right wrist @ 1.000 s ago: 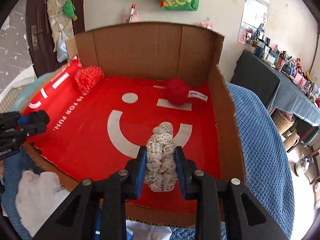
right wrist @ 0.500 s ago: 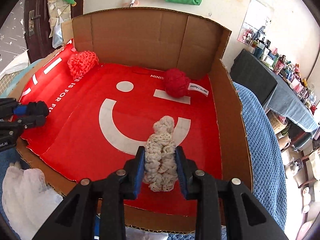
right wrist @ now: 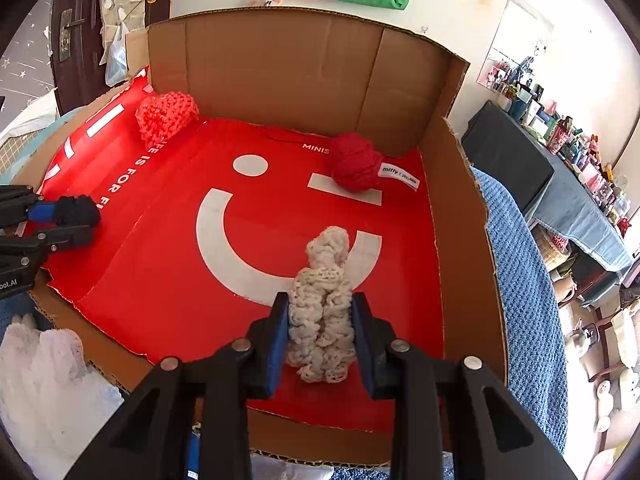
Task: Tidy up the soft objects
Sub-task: 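Carry the pom-pom with the left tool into the box while the right tool carries the scrunchie in, then open both tools to release the pom-pom and scrunchie in the box, then withdraw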
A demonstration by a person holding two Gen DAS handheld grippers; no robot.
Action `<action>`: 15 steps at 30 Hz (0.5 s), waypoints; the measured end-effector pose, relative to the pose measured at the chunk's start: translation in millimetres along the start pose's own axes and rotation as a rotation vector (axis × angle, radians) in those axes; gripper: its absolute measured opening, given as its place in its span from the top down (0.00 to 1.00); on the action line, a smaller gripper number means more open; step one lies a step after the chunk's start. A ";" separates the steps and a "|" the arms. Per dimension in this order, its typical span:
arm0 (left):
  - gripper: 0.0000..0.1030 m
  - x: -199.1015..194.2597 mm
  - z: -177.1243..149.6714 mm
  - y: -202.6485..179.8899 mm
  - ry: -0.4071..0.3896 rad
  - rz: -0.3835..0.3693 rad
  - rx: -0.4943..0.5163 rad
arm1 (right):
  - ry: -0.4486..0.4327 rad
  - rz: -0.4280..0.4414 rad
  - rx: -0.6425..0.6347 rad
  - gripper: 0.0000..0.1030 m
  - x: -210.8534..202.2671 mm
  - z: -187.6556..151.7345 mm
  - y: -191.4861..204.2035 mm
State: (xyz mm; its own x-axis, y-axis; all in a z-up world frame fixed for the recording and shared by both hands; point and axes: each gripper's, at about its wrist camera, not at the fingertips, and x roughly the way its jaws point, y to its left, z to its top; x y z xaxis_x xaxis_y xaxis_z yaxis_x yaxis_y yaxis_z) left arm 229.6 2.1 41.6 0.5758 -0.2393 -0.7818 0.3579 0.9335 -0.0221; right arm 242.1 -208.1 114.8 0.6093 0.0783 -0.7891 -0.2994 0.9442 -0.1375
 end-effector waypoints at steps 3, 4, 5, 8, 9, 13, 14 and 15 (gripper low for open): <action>0.71 0.1 0.4 0.0 -0.002 -0.001 0.003 | 0.000 0.000 0.001 0.69 0.1 -0.2 0.2; 0.71 0.0 0.7 -0.1 -0.003 -0.002 0.003 | 0.000 0.000 0.001 0.69 0.1 -0.4 0.3; 0.71 -0.3 0.8 -0.3 -0.005 -0.004 0.005 | 0.000 0.000 0.000 0.69 0.1 -0.7 0.5; 0.71 -0.3 1.0 -0.6 -0.005 -0.004 0.005 | 0.001 0.001 -0.002 0.69 0.5 -0.6 0.9; 0.71 -0.3 1.1 -0.5 -0.004 -0.004 0.005 | 0.001 0.001 -0.002 0.69 0.6 -0.8 0.8; 0.70 -1.0 0.7 -1.5 -0.007 0.007 0.007 | 0.002 0.003 -0.002 0.68 -0.2 -1.4 0.8; 0.70 -1.5 0.5 -2.0 -0.009 0.010 0.008 | 0.003 0.003 -0.003 0.67 0.1 -1.3 0.9; 0.70 -2.1 0.5 -2.2 -0.011 0.012 0.010 | 0.002 0.003 -0.003 0.66 -0.3 -1.1 0.5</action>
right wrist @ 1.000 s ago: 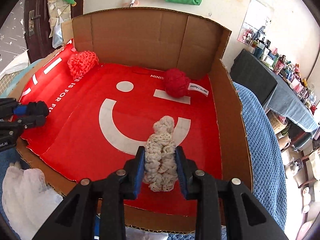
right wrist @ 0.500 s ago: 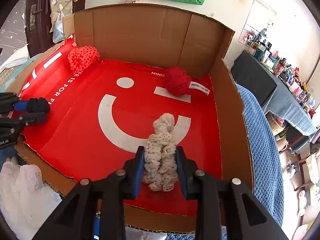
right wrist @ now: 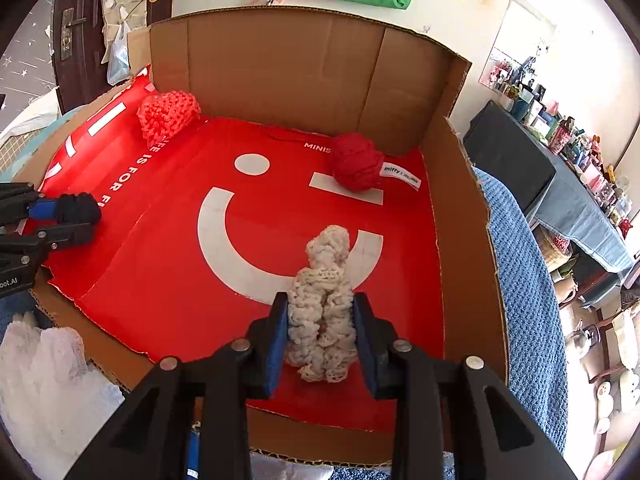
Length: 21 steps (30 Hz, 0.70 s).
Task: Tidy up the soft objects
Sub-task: 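Open both tools to release the pom-pom and scrunchie in the box, then withdraw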
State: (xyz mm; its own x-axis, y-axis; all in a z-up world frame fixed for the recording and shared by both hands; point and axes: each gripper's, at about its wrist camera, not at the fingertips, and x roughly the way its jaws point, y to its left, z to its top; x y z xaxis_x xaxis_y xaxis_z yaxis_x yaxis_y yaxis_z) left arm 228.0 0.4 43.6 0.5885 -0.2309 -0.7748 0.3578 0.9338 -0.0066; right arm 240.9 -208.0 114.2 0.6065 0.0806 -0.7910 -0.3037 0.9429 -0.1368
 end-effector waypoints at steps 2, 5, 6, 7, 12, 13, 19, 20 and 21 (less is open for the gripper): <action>0.60 -1.5 -0.2 -0.2 -0.005 0.003 -0.001 | -0.001 0.002 0.000 0.66 -0.5 -0.6 -0.5; 0.42 -9.2 -0.1 -4.1 -0.042 -0.006 0.013 | -0.002 0.003 -0.001 0.63 -1.7 -0.9 -0.5; 0.42 -11.1 0.4 -5.7 -0.047 0.001 0.019 | -0.003 0.007 0.000 0.62 -2.2 -1.0 -0.6; 0.42 -12.0 0.6 -6.1 -0.049 0.005 0.021 | -0.003 0.009 0.000 0.61 -3.0 -1.3 -0.4; 0.42 -23.1 0.1 -7.4 -0.067 -0.001 0.013 | -0.017 0.015 0.003 0.55 -10.7 -2.0 0.4; 0.42 -25.9 -0.1 -7.6 -0.073 -0.002 0.009 | -0.021 0.016 0.003 0.54 -12.5 -1.8 0.5; 0.35 -46.2 -2.6 -11.9 -0.121 -0.001 -0.008 | -0.055 0.010 0.007 0.43 -28.5 -1.5 2.3; 0.35 -51.0 -3.5 -13.4 -0.133 -0.002 -0.009 | -0.064 0.010 0.009 0.42 -32.3 -1.6 2.5; 0.35 -55.0 -4.3 -14.7 -0.142 -0.003 -0.012 | -0.073 0.011 0.012 0.42 -36.5 -1.6 2.4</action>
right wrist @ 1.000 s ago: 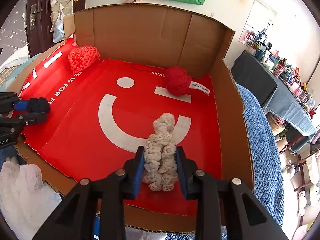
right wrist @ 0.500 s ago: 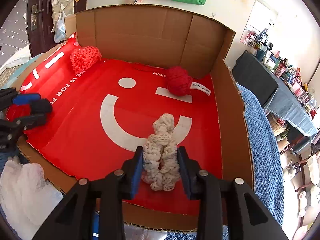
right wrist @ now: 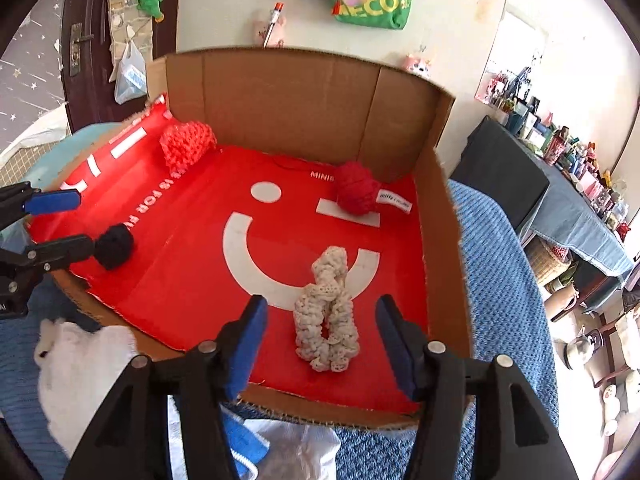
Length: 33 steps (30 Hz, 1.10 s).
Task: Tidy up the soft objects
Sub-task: 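Open both tools to release the pom-pom and scrunchie in the box, then withdraw, then move both tools back over the white star and white mesh puff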
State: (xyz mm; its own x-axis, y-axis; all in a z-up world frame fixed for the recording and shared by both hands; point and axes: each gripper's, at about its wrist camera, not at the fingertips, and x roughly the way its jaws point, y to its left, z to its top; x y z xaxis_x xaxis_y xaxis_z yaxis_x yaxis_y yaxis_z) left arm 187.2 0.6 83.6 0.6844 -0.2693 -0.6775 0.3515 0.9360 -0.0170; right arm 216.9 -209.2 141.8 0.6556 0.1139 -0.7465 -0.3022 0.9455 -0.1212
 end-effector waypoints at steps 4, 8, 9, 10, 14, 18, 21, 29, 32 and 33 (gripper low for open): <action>0.30 -22.1 -1.5 -6.4 -0.052 -0.002 -0.019 | -0.042 0.004 0.018 0.36 -20.2 1.0 -0.3; 0.24 -46.7 -3.6 -14.6 -0.117 0.006 -0.028 | -0.093 0.014 0.033 0.28 -44.1 1.5 0.4; 0.24 -52.1 -4.1 -16.1 -0.131 0.006 -0.034 | -0.110 0.015 0.036 0.26 -52.3 0.8 1.6; 0.23 -58.3 -5.0 -17.9 -0.146 0.004 -0.039 | -0.123 0.015 0.039 0.25 -58.3 0.0 2.8; 0.16 -83.1 -10.3 -27.2 -0.207 0.010 -0.059 | -0.184 0.032 0.050 0.14 -85.7 -4.2 7.6; 0.11 -103.4 -20.4 -36.7 -0.271 0.025 -0.074 | -0.248 0.050 0.065 0.01 -113.0 -13.2 15.4; 0.08 -115.8 -31.1 -42.0 -0.307 0.034 -0.097 | -0.293 0.038 0.070 0.00 -130.5 -22.6 22.3; 0.07 -124.9 -64.3 -54.6 -0.346 0.101 -0.131 | -0.367 0.009 0.112 0.00 -153.5 -59.5 29.4; 0.07 -122.6 -77.1 -58.7 -0.347 0.108 -0.142 | -0.390 -0.022 0.134 0.00 -156.2 -76.8 31.0; 0.07 -121.6 -81.2 -60.0 -0.344 0.104 -0.145 | -0.396 -0.025 0.143 0.00 -156.3 -82.7 31.4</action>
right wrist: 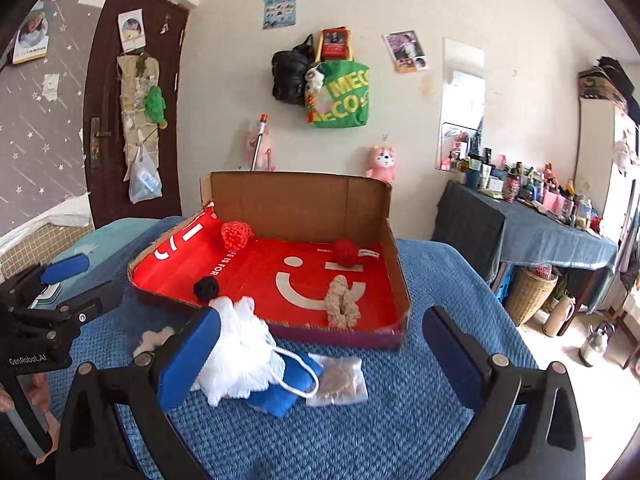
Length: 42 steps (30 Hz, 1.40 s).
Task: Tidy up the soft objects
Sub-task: 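Move both tools back over the white star and white mesh puff, then grasp the white fluffy star with the left tool while the right tool grasps the white mesh puff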
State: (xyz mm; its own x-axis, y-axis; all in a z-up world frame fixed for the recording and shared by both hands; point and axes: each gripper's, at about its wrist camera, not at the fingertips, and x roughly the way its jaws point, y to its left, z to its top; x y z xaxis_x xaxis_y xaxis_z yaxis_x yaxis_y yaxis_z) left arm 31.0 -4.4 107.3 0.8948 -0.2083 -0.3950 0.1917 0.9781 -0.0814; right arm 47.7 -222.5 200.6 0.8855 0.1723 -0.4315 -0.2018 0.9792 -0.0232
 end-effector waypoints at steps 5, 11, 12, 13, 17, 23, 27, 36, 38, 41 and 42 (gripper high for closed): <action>0.06 4.7 -23.7 -2.0 0.040 0.000 -0.015 | -0.012 0.003 0.060 0.00 -3.6 -27.2 -6.4; 0.06 15.3 -42.5 -0.8 0.104 0.003 -0.038 | 0.026 0.008 0.102 0.00 2.9 -54.7 -12.5; 0.06 15.9 -45.0 -0.5 0.108 0.003 -0.041 | 0.035 0.008 0.108 0.00 4.8 -58.1 -13.7; 0.06 16.6 -47.2 -0.4 0.114 0.004 -0.041 | 0.040 0.008 0.117 0.00 6.3 -62.2 -14.7; 0.06 20.3 -52.4 1.4 0.138 0.009 -0.048 | 0.075 0.006 0.127 0.00 14.4 -74.5 -15.2; 0.06 24.8 -54.3 7.5 0.158 0.019 -0.059 | 0.092 0.006 0.123 0.00 19.3 -80.7 -14.1; 0.06 28.8 -51.0 11.5 0.176 0.018 -0.060 | 0.096 0.017 0.129 0.00 21.4 -78.6 -13.8; 0.07 52.9 -38.5 22.6 0.276 -0.006 -0.038 | 0.116 0.129 0.129 0.00 38.3 -58.2 -3.3; 0.07 57.3 -37.8 22.1 0.288 -0.009 -0.020 | 0.122 0.148 0.122 0.00 43.5 -52.7 0.5; 0.07 65.4 -37.2 22.7 0.310 -0.018 -0.007 | 0.132 0.171 0.100 0.00 52.3 -46.1 8.3; 0.07 67.6 -37.3 23.2 0.318 -0.024 -0.009 | 0.138 0.178 0.096 0.00 55.0 -45.0 10.3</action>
State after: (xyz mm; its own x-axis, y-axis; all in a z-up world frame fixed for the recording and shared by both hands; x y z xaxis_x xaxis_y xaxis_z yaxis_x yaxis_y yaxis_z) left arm 80.9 4.3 44.6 0.7189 -0.2217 -0.6587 0.2068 0.9731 -0.1018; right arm 75.5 -207.8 136.1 0.7730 0.3328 -0.5401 -0.3028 0.9417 0.1467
